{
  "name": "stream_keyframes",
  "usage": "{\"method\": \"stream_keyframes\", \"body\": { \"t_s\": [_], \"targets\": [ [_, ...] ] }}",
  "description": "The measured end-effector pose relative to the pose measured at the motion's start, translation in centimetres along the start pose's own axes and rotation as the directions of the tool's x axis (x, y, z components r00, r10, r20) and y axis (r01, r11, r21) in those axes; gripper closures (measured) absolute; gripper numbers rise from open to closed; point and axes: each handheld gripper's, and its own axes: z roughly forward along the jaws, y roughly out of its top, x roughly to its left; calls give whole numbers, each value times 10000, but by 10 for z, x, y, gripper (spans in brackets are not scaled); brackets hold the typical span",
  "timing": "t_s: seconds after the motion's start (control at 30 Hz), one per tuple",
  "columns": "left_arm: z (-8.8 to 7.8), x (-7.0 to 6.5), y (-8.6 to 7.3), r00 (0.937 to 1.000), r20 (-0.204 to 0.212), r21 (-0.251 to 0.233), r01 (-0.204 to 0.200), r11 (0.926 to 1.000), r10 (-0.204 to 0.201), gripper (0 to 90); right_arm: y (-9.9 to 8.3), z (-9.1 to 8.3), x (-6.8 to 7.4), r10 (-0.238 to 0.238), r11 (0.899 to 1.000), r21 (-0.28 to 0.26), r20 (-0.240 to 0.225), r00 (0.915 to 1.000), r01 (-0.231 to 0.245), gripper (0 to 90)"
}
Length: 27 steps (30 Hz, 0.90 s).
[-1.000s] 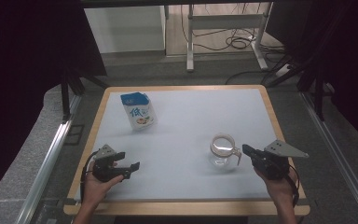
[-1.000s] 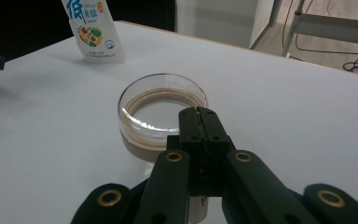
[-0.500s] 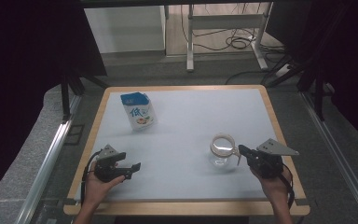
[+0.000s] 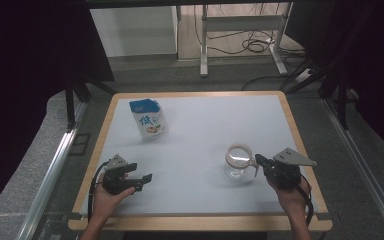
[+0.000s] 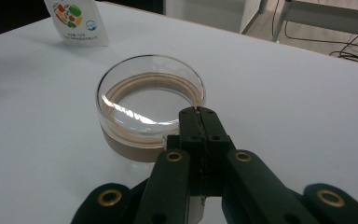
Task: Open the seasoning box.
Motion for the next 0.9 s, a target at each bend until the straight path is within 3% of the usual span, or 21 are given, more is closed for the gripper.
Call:
{"method": "stream_keyframes", "body": {
  "t_s": [0.33, 0.53, 0.63, 0.77, 0.8, 0.83, 0.9],
  "targets": [
    [-1, 0, 1, 9999, 145, -240, 83, 9997, -80, 297, -2, -1, 0, 68, 9999, -80, 46, 10000, -67, 900],
    [3, -6, 6, 9989, 472, -406, -18, 9992, 37, 475, -4, 0, 1, 32, 10000, -41, 123, 9999, -32, 900],
    [10, -17, 19, 9965, 792, -473, -221, 9986, 258, 636, -5, 0, 0, 69, 9999, -77, 73, 9999, -68, 900],
    [28, -43, 42, 9884, 1282, -713, -724, 9948, 812, 788, -5, 0, -1, 91, 9999, -90, 62, 9999, -90, 900],
    [28, -43, 42, 9884, 1282, -713, -724, 9948, 812, 824, -5, 0, -1, 91, 9999, -90, 62, 9999, -90, 900],
    [40, -56, 53, 9823, 1593, -794, -865, 9931, 983, 853, -5, 0, -1, 105, 9999, -117, 29, 9999, -105, 900],
    [53, -71, 65, 9759, 1812, -839, -1080, 9906, 1217, 881, -6, 0, -1, 109, 9999, -119, 31, 9999, -109, 900]
  ]
}}
